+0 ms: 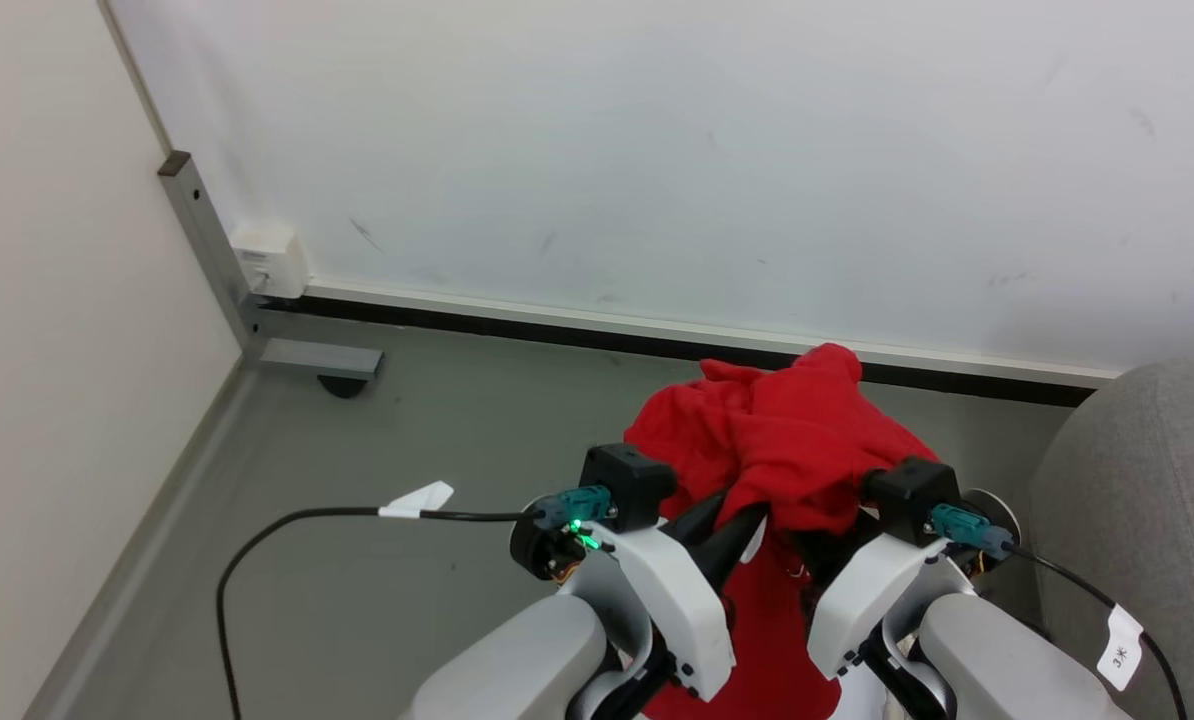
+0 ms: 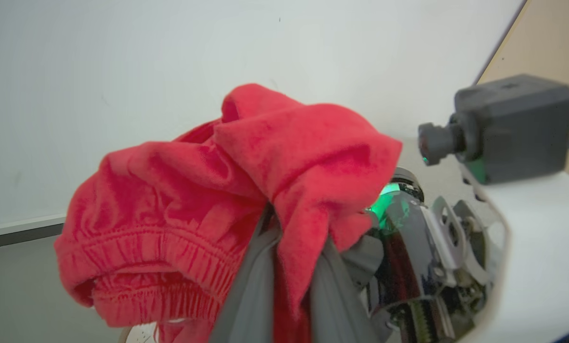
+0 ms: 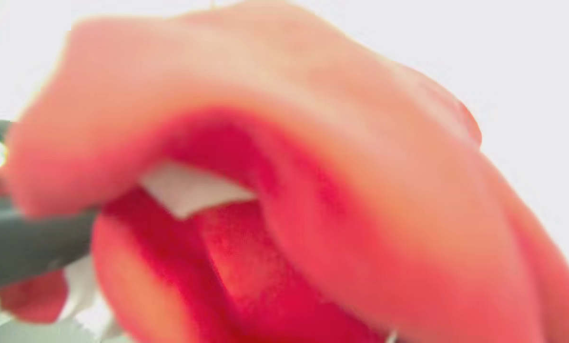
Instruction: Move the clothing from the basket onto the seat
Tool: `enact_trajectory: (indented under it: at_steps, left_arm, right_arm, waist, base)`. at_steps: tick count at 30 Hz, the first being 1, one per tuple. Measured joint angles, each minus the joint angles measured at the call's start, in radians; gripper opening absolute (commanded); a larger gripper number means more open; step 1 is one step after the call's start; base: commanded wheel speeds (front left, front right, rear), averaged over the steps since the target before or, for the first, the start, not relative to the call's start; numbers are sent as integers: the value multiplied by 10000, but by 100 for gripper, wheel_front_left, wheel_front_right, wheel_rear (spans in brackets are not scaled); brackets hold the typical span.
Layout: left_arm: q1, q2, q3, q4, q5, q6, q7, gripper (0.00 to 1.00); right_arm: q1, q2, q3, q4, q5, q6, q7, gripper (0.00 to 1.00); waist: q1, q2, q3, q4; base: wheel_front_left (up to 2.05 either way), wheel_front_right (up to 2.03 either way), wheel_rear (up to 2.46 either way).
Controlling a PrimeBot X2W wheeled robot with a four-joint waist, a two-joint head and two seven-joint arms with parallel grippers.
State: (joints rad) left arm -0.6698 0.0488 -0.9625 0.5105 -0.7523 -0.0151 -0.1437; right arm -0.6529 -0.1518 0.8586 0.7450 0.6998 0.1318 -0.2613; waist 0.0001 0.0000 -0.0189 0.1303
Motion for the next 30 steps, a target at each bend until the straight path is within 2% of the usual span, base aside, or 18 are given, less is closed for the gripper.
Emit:
enact_trajectory:
  at_steps: [6, 7, 8, 9, 10, 21, 30]
  left_arm:
    - [-23, -4, 15, 562, -138, 42, -276, 0]
    - [-23, -6, 4, 635, -151, 42, -343, 12]
    - [-25, -4, -10, 706, -169, 42, -357, 46]
    - [-25, -6, -19, 792, -209, 44, -422, 89]
    - [-32, -6, -38, 880, -230, 42, -426, 100]
    - [-55, 2, -207, 1377, -495, -19, -708, 100]
    - [322, 236, 146, 667, -297, 209, -1126, 100]
  right_arm:
    - [536, -88, -614, -468, -121, 0, -2, 0]
    - [629, -100, -727, -504, -117, 0, -8, 0]
    - [726, -109, -796, -506, -98, 0, -10, 0]
    - [834, -125, -836, -518, -75, 0, -10, 0]
    - [914, -144, -848, -523, -52, 0, -10, 0]
    - [1450, -677, -1666, -683, -88, 0, -10, 0]
    - [2307, -1020, -3457, -1670, -978, 0, -10, 0]
  waist:
    - [0, 0, 17, -241]
    - [0, 0, 20, -290]
    - [0, 0, 22, -340]
    - [0, 0, 22, -393]
    - [0, 0, 27, -446]
    - [0, 0, 29, -892]
    - [0, 0, -93, -1358]
  base:
    - [0, 0, 0]
    - [0, 0, 0]
    - [0, 0, 0]
    - [0, 0, 0]
    - [0, 0, 0]
    - [0, 0, 0]
    - [0, 0, 0]
